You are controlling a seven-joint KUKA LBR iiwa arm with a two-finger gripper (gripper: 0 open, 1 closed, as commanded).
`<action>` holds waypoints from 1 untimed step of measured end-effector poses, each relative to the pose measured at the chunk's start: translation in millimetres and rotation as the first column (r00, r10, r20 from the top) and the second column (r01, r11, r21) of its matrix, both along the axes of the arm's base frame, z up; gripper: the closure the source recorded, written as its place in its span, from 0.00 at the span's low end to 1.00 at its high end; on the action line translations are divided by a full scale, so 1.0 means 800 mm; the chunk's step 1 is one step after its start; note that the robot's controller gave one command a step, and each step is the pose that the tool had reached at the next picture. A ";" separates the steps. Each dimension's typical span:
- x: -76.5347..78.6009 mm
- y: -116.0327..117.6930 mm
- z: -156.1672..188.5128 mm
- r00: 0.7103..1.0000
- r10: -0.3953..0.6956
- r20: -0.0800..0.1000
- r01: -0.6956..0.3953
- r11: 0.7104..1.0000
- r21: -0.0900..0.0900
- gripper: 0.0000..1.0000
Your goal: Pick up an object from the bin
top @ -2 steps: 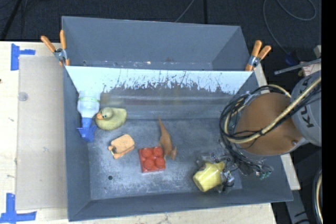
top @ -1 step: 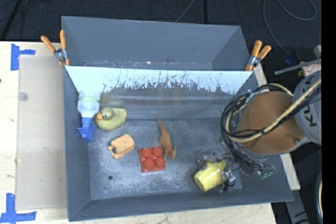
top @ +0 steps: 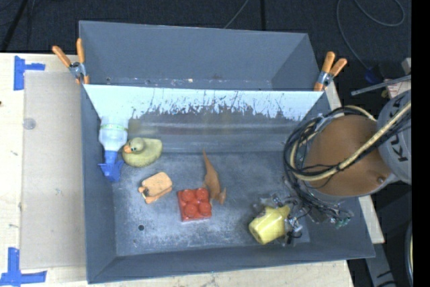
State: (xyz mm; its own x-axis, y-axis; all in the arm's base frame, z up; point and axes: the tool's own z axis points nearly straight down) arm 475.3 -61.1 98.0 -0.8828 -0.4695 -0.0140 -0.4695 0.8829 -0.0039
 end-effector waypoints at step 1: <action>-0.002 0.001 0.011 1.000 -0.001 -0.007 0.001 1.000 0.001 1.00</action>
Offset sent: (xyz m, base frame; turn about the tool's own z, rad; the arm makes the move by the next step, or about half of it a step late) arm 0.0001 0.0000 0.0192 0.0000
